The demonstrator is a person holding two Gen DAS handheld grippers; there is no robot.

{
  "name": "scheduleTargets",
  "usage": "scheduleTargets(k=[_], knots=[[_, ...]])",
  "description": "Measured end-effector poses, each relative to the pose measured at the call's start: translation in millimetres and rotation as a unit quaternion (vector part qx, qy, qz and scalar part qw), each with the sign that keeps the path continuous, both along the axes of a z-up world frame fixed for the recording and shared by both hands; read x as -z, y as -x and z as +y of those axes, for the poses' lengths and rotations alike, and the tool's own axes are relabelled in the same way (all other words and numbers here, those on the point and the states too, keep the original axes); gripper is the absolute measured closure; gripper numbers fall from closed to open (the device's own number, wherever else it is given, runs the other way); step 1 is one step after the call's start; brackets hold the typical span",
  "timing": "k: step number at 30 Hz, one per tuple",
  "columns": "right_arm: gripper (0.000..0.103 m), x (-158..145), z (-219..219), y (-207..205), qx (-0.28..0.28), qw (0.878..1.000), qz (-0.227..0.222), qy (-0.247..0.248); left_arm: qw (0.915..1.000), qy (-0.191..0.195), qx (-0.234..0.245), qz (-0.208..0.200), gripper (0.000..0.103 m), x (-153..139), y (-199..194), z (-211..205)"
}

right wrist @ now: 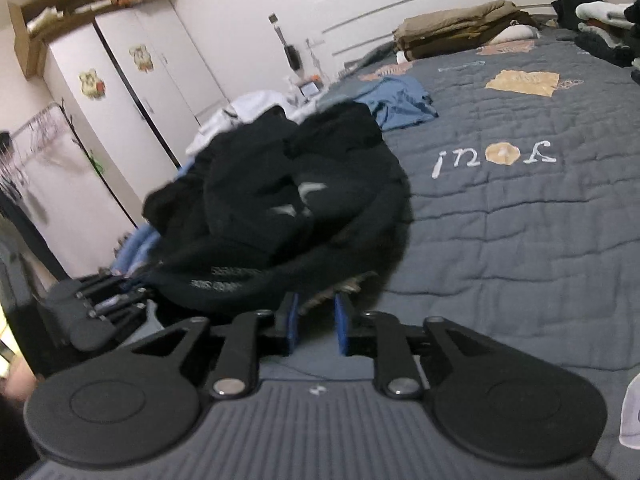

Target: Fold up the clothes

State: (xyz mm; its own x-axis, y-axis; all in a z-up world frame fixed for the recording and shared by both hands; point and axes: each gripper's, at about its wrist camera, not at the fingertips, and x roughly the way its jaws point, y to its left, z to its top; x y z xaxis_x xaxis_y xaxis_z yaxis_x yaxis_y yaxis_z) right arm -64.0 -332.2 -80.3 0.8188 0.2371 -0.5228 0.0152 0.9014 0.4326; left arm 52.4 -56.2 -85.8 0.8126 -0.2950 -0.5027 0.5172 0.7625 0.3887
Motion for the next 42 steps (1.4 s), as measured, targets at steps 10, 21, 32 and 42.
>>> scheduleTargets(k=[10,21,32,42], knots=[[0.075,9,13,-4,-0.016,0.998,0.015,0.056,0.9978,-0.001,0.065,-0.005,0.078,-20,32,5],[0.074,1,4,0,-0.013,0.999,0.008,0.043,0.9805,-0.046,0.187,-0.037,0.049,10,71,-60],[0.073,-2,-1,7,-0.020,0.999,0.009,0.048,0.9719,-0.150,0.174,-0.050,0.066,68,57,-99],[0.070,4,-7,12,-0.019,0.997,0.019,0.078,0.9795,-0.126,0.154,-0.028,0.084,66,47,-93]])
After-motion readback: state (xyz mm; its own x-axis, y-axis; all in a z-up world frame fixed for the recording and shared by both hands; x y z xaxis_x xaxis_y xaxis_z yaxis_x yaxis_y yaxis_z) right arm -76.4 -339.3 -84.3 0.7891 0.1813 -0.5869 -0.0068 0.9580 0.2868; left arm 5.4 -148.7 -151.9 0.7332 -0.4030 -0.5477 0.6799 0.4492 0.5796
